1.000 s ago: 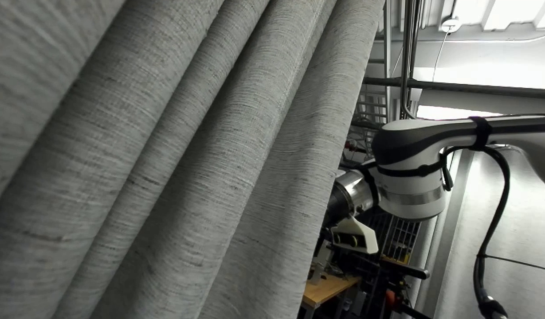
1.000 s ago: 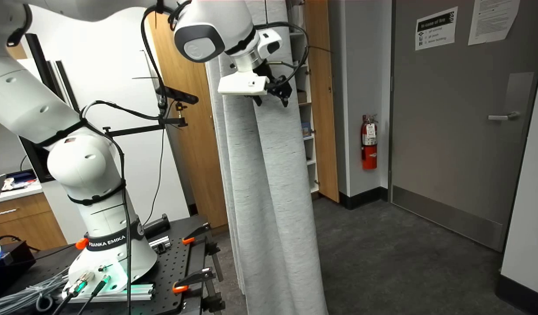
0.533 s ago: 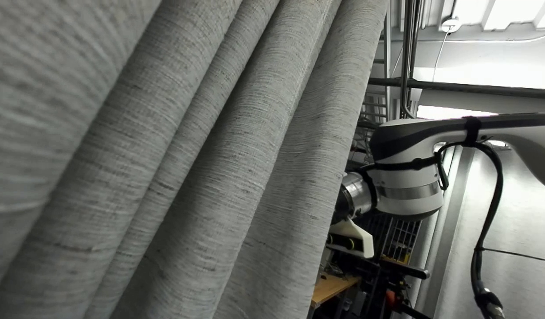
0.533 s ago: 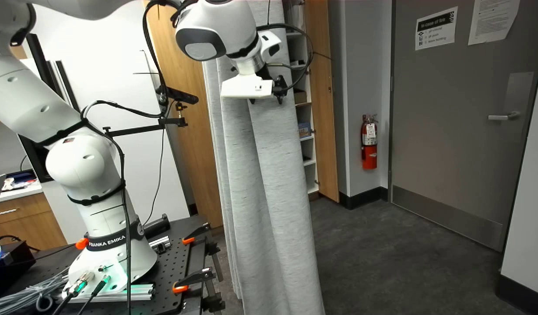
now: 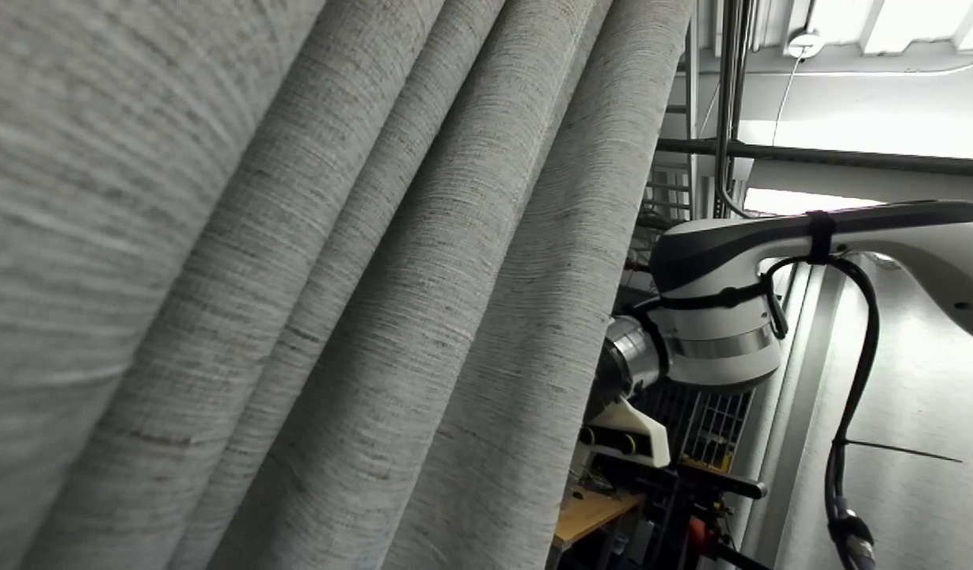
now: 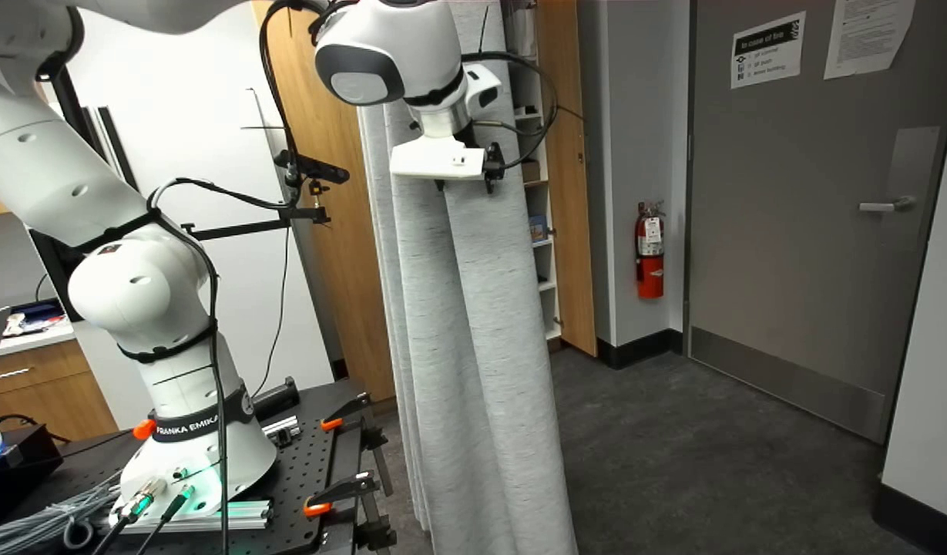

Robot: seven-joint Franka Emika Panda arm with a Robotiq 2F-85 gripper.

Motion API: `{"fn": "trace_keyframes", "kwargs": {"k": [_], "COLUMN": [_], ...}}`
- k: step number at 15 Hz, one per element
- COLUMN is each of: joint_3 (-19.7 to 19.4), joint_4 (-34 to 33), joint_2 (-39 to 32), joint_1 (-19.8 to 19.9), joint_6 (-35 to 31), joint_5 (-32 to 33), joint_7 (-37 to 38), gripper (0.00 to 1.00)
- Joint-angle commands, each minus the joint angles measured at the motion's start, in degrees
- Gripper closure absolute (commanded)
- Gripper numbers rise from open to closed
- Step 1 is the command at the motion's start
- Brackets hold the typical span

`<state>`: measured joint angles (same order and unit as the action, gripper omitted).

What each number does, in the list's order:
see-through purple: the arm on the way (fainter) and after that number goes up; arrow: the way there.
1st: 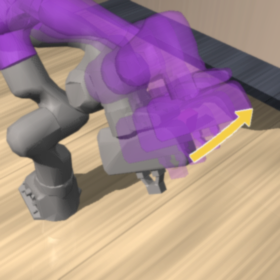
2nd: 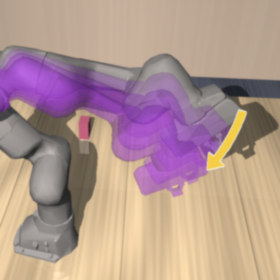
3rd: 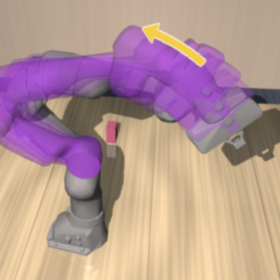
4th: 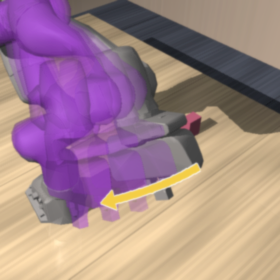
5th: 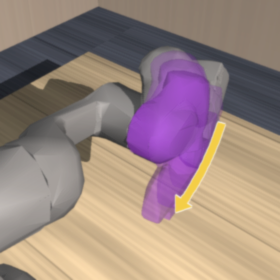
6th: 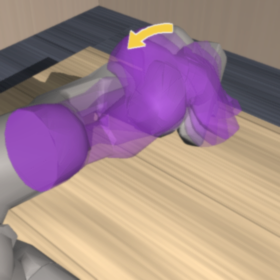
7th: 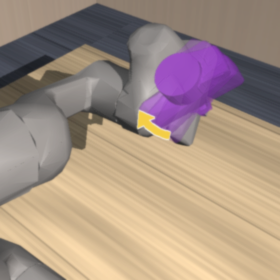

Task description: Pull the curtain to the right

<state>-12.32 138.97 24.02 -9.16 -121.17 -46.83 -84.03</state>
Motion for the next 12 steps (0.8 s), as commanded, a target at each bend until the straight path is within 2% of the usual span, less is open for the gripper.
{"fn": "trace_keyframes", "kwargs": {"k": [1,3,12], "joint_3": [2.1,2.2,5.4], "joint_4": [-11.5,-15.6,-45.3], "joint_2": [-4.9,-6.3,-19.9], "joint_1": [2.6,2.2,2.9], "joint_6": [6.8,9.1,17.4], "joint_5": [1.9,0.5,-3.1], "joint_7": [4.9,4.8,10.1], "gripper": [0.0,0.0,0.02]}}
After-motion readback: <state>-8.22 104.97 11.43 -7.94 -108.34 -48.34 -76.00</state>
